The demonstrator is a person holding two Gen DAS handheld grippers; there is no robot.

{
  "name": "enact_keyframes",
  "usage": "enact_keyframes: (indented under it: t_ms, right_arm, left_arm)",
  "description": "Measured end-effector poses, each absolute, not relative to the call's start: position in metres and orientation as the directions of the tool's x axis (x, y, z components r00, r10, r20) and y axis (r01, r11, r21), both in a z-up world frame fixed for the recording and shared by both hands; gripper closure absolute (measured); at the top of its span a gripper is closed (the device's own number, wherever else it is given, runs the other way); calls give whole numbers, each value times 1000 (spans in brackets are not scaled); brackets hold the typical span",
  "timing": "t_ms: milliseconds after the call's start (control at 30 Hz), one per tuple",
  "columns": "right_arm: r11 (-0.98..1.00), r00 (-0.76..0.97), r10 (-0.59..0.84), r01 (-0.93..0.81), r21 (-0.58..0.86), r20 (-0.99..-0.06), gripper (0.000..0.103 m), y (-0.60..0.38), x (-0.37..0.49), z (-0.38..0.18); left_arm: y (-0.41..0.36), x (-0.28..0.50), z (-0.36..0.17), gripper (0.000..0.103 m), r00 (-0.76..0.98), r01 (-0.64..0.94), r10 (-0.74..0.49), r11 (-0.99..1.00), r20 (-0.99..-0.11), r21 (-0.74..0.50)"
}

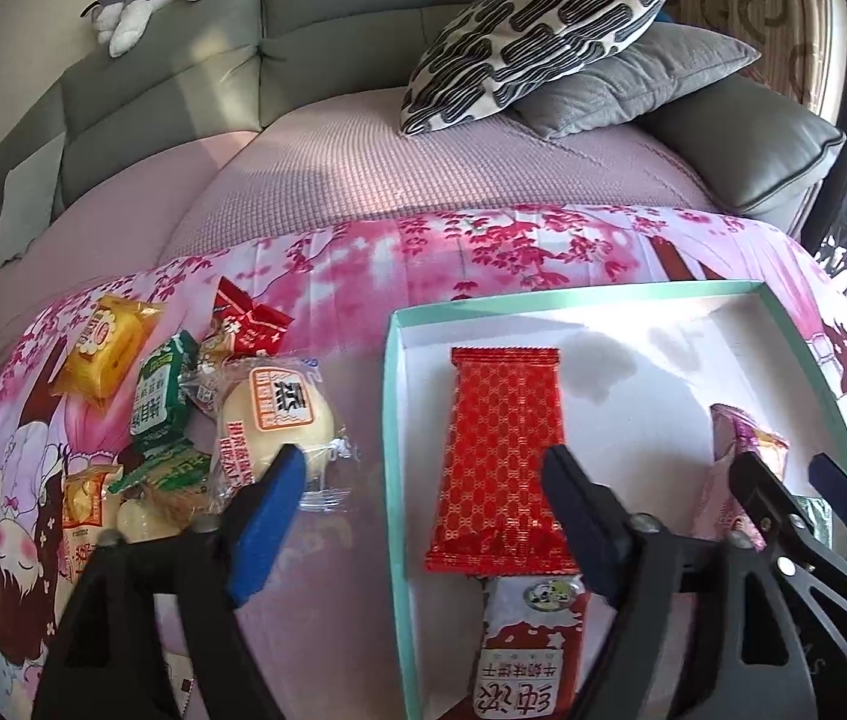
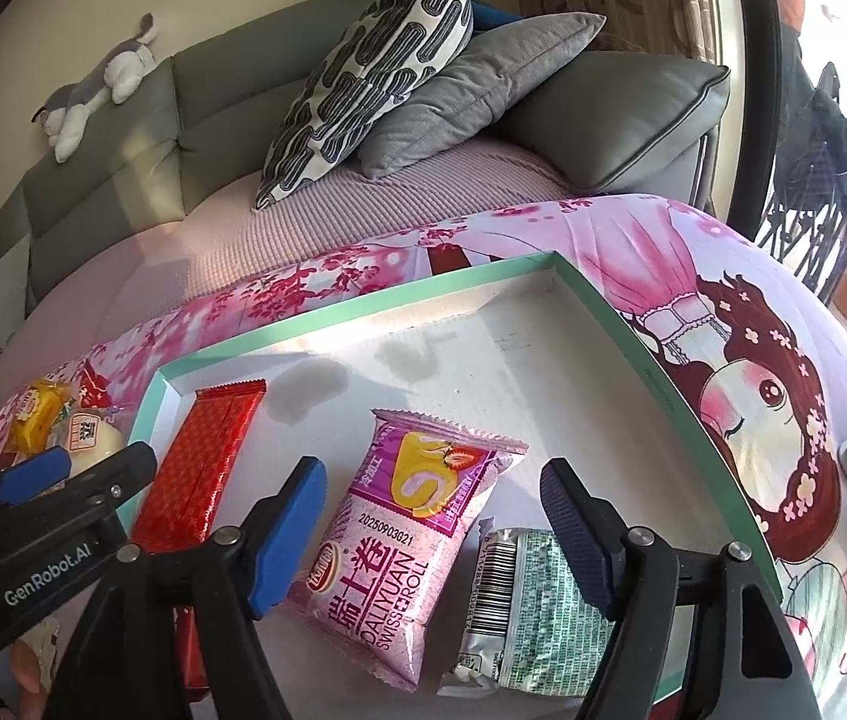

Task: Organize snacks
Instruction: 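Lower both packs into the tray and open both grippers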

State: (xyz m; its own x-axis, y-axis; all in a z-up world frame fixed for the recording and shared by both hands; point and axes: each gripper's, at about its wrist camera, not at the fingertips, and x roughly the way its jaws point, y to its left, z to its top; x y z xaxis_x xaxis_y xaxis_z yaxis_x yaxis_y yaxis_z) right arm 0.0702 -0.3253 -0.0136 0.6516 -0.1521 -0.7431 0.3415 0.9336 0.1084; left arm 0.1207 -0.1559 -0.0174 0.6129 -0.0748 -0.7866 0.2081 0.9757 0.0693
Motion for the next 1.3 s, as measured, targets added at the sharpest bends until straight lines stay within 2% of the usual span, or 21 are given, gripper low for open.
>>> enact_keyframes:
  t_ms: [167,300,367,567,1300]
  right_arm:
    - [925,647,-158,361,116,-746,16,-330,69,-16]
    - [923,647,-166,368,115,-744,10,-331,69,-16]
    - [922,647,-170,371,112,-743,0,-332,69,-16]
    - [918,650,-175,380,117,-739,0,-334,68,-16]
    - [925,715,-124,334,179,-688,0,-326,62,-5]
  left_arm:
    - [-148,123,-20,12,623,175,-44,981,-781,84]
    - [-142,126,-24,6,620,143,-22,986,-784,85]
    - [-139,127,-25,6,619,134,-18,988,-785,83]
    - [-137,130,-28,2,609,119,-11,990,-793,78]
    - [-102,114,-15,2,651,84,-67,996,-756,-16]
